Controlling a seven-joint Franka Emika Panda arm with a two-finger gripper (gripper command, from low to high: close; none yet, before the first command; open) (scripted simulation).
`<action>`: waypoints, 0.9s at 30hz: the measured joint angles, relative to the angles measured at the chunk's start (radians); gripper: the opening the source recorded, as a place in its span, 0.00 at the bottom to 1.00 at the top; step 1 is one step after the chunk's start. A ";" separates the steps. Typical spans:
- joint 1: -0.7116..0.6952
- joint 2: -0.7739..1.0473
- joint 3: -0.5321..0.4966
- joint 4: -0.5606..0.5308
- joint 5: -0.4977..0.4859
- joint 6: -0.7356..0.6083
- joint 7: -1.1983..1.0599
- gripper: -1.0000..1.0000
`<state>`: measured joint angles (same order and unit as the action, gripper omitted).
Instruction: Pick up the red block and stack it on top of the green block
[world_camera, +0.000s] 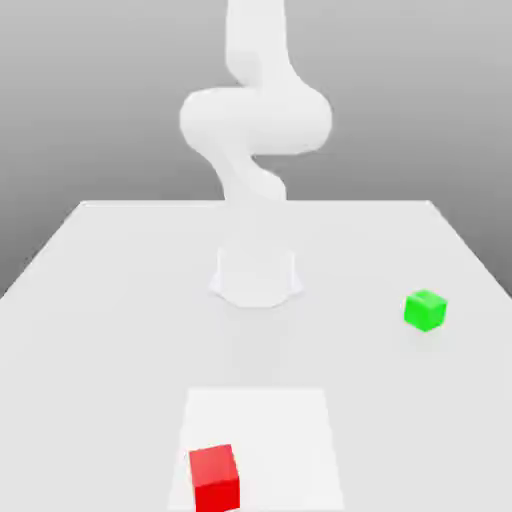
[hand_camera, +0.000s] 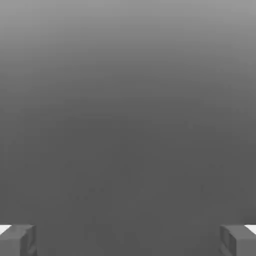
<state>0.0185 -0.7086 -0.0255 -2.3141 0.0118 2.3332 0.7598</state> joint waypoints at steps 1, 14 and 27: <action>0.008 0.039 -0.011 -0.006 0.005 0.014 -0.017 0.50; 0.071 0.515 -0.112 -0.079 0.079 0.186 -0.235 0.50; 0.038 0.978 -0.116 -0.135 0.082 0.387 -0.383 0.50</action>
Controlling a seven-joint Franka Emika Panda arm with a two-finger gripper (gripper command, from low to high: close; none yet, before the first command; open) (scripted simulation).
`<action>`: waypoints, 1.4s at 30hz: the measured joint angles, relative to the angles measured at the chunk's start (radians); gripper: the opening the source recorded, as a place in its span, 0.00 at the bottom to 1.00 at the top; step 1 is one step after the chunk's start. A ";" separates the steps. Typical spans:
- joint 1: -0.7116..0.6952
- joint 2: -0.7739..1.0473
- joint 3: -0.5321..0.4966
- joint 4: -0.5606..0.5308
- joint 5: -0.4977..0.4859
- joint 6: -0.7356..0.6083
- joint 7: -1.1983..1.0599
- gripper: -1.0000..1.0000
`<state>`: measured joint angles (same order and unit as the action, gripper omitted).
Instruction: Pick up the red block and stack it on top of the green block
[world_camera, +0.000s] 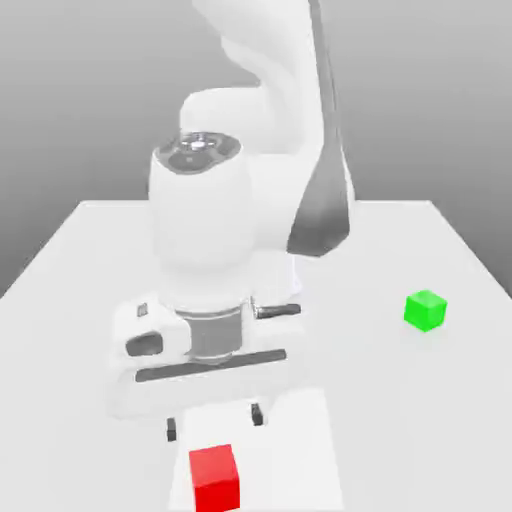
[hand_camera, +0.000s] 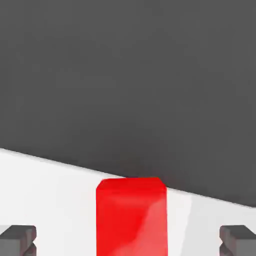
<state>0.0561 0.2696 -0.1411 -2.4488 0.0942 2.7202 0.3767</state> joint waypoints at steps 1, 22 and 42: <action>-0.007 0.036 0.009 0.005 0.010 0.029 -0.008 0.50; 0.132 -0.178 0.210 -0.120 0.113 -0.060 -0.147 0.00; 0.714 -0.551 0.575 -0.460 0.244 -0.075 -0.436 0.00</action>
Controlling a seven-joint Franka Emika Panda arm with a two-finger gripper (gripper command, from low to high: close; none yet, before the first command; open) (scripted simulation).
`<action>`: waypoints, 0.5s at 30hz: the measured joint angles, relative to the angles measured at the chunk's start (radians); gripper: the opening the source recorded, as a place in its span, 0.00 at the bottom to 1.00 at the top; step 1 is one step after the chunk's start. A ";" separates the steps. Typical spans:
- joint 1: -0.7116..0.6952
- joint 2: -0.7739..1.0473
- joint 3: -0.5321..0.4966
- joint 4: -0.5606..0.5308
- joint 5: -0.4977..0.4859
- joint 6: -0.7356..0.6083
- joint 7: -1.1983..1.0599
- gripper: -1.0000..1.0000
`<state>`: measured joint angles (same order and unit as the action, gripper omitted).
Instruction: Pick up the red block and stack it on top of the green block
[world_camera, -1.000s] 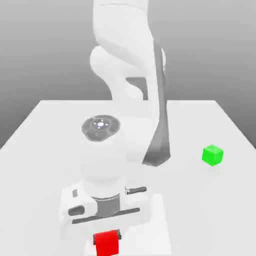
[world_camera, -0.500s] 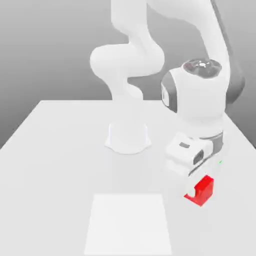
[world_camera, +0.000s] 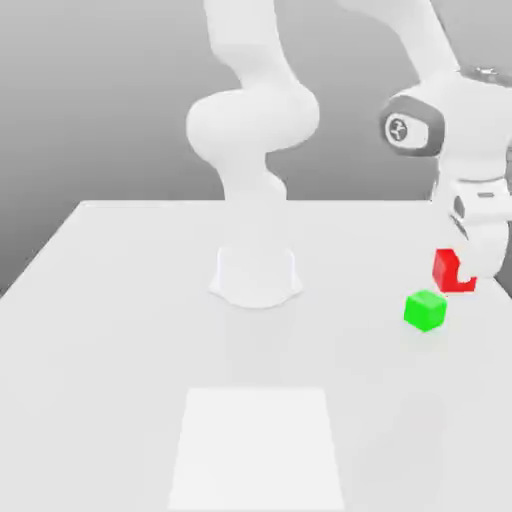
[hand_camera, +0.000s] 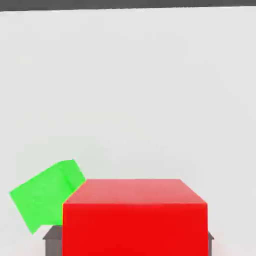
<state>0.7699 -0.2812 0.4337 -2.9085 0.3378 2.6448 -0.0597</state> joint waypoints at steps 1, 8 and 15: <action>0.022 -0.014 0.021 -0.018 -0.007 0.002 -0.005 0.00; -0.014 0.083 0.096 -0.040 -0.117 0.118 0.052 0.00; -0.082 0.273 0.098 -0.042 -0.347 0.297 0.210 1.00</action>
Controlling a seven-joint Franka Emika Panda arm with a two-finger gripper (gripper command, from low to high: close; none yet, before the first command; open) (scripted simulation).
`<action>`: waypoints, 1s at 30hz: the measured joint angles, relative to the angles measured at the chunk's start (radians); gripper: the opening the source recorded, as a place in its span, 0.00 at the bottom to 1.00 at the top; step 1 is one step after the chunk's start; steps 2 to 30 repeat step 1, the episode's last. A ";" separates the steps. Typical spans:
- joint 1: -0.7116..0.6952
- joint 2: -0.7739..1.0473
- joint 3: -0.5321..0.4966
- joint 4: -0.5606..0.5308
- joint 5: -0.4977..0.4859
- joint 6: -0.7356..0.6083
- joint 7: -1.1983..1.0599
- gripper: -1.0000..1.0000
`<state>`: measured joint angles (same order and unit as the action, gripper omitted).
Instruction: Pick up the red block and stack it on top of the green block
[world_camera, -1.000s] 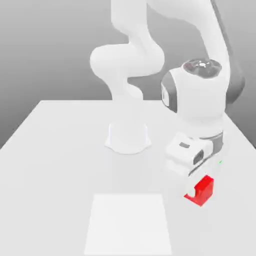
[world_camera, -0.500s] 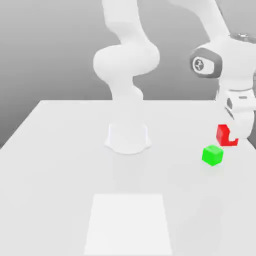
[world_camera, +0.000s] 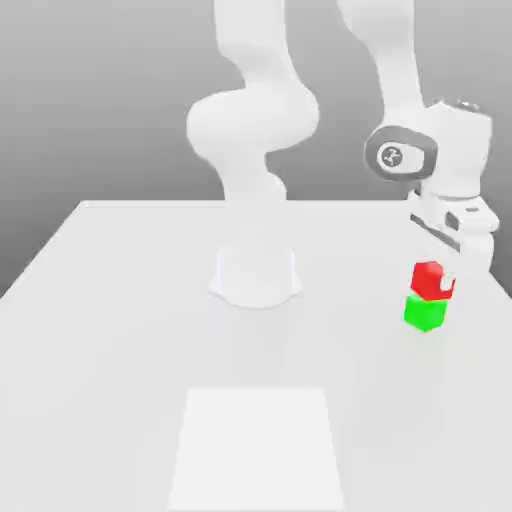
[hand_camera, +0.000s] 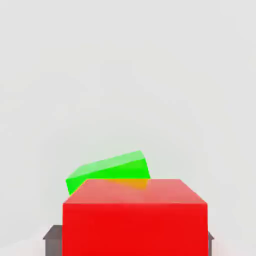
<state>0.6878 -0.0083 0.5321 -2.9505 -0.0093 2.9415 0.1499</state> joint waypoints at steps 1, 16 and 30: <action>-0.008 0.000 0.000 0.000 0.000 0.000 0.000 1.00; -0.008 0.000 0.000 0.000 0.000 0.000 0.000 1.00; -0.008 0.000 0.000 0.000 0.000 0.000 0.000 1.00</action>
